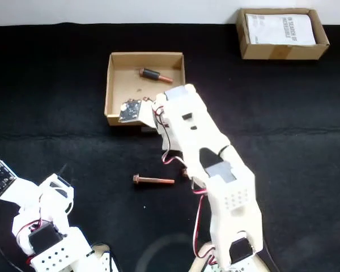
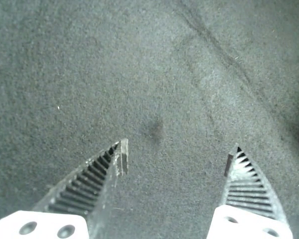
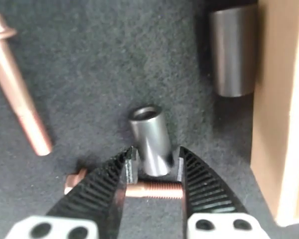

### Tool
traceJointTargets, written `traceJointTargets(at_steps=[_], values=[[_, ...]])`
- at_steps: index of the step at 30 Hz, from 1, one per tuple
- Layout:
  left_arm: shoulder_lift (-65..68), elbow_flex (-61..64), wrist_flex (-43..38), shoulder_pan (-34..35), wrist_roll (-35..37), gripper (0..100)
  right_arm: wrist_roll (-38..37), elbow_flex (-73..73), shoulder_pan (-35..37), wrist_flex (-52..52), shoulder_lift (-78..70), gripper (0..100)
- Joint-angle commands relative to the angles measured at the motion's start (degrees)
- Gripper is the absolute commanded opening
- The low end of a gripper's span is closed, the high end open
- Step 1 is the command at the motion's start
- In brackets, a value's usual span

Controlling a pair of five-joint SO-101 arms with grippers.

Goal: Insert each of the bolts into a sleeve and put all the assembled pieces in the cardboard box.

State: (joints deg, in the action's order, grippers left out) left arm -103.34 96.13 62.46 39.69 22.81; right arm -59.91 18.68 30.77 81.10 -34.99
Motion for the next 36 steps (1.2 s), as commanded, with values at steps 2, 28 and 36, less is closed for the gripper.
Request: traceJointTargets(at_steps=[2, 28, 36], values=[[-0.6, 1.0, -0.7, -0.4, 0.0, 31, -0.2, 6.8, 0.5, 2.1, -3.2, 12.4], [-0.6, 1.0, 0.4, -0.7, 0.0, 31, 2.5, 8.7, 2.8, -5.8, -7.3, 0.9], [-0.1, 1.0, 0.1, -0.8, 0.0, 31, 3.5, 28.8, 2.8, 13.2, 1.5, 0.9]])
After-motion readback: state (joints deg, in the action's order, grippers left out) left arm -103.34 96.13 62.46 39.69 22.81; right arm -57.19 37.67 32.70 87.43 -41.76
